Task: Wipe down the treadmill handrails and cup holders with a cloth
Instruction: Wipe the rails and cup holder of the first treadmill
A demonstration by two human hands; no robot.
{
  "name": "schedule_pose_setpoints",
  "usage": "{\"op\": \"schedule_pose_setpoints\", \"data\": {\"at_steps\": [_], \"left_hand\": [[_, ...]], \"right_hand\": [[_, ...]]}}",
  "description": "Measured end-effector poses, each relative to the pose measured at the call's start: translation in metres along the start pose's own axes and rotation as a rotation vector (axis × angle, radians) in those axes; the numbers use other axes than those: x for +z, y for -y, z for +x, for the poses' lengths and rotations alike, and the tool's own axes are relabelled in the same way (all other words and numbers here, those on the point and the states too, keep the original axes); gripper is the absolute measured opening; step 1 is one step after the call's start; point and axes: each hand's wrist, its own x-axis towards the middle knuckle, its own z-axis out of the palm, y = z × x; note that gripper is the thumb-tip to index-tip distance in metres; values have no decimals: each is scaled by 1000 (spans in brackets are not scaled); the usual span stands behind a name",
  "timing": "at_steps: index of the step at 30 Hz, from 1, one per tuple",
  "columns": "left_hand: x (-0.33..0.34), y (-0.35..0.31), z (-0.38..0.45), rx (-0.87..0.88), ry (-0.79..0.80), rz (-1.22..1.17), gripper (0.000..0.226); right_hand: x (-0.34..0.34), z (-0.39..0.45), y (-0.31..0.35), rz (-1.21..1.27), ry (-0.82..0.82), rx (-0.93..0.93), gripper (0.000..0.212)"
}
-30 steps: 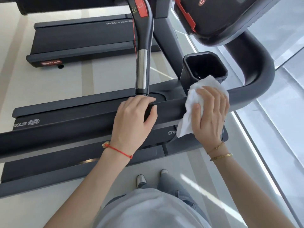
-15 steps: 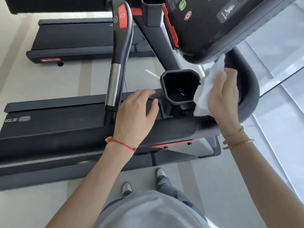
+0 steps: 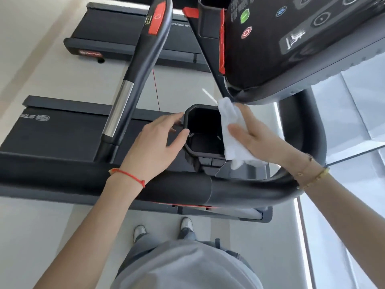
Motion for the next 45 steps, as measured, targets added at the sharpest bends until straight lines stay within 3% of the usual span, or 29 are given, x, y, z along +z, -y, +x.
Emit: {"op": "schedule_pose_setpoints", "data": {"at_steps": [8,15,30,36,45], "left_hand": [[0,-3,-3,3,31,-4,49],[-1,-3,-4,6,29,-21,49],[-4,-6,-6,10,41,8,50],[-4,-7,-5,9,50,9,52],[-4,-9,-6,20,49,-1,48]], "right_hand": [[-9,19,-1,-358,110,-147,56],[-11,9,-2,-366,57,-299,57],[-19,-3,-8,-463,67,-408,58],[-12,-2,-2,-535,105,-538,53],[1,60,29,-666,109,-359,50]]}}
